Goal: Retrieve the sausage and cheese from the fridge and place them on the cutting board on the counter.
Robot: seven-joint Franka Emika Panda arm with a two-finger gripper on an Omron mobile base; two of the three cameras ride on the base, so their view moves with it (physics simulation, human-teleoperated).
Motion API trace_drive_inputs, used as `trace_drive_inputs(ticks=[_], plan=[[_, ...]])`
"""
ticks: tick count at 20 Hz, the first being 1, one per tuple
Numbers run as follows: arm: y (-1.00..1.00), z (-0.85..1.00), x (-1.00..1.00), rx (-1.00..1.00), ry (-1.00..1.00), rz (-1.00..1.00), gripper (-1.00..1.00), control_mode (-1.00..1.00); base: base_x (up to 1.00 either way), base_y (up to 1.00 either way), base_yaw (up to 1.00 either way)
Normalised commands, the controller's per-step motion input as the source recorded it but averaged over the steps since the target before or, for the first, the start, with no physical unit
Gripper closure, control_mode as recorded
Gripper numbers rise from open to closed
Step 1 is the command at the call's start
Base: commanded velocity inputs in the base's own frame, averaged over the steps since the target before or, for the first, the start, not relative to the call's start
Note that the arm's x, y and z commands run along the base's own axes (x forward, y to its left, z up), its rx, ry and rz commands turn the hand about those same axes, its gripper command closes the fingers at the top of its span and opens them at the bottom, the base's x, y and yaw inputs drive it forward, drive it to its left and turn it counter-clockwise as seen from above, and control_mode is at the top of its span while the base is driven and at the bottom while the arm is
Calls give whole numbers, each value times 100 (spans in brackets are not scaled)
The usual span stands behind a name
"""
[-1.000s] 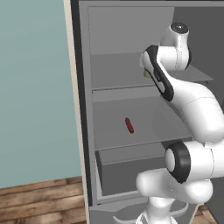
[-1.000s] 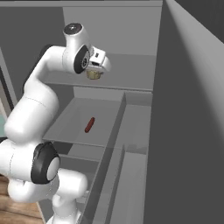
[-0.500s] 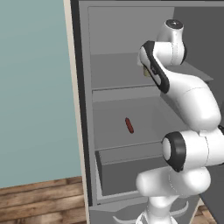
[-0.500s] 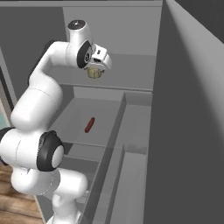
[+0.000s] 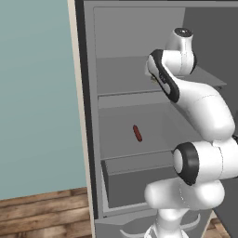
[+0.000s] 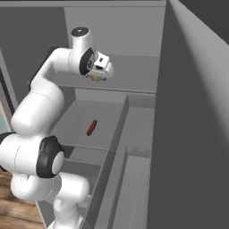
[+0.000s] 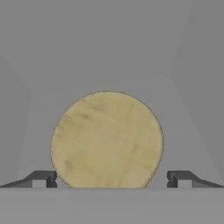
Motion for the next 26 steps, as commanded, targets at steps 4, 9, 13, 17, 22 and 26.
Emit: trace_drive_inputs(ticks=[4, 9, 13, 17, 22, 26], plan=[[5, -11, 64, 7, 2, 0, -100, -100, 0, 0, 0], [0, 0, 70, 5, 2, 0, 100, -100, 0, 0, 0], [0, -28, 19, 1, 0, 0, 100, -100, 0, 0, 0], [-13, -58, -56, 0, 3, 0, 100, -100, 0, 0, 0], [-12, -24, -95, 0, -1, 0, 100, -100, 0, 0, 0], [-3, 0, -96, 0, -23, 0, 100, -100, 0, 0, 0]])
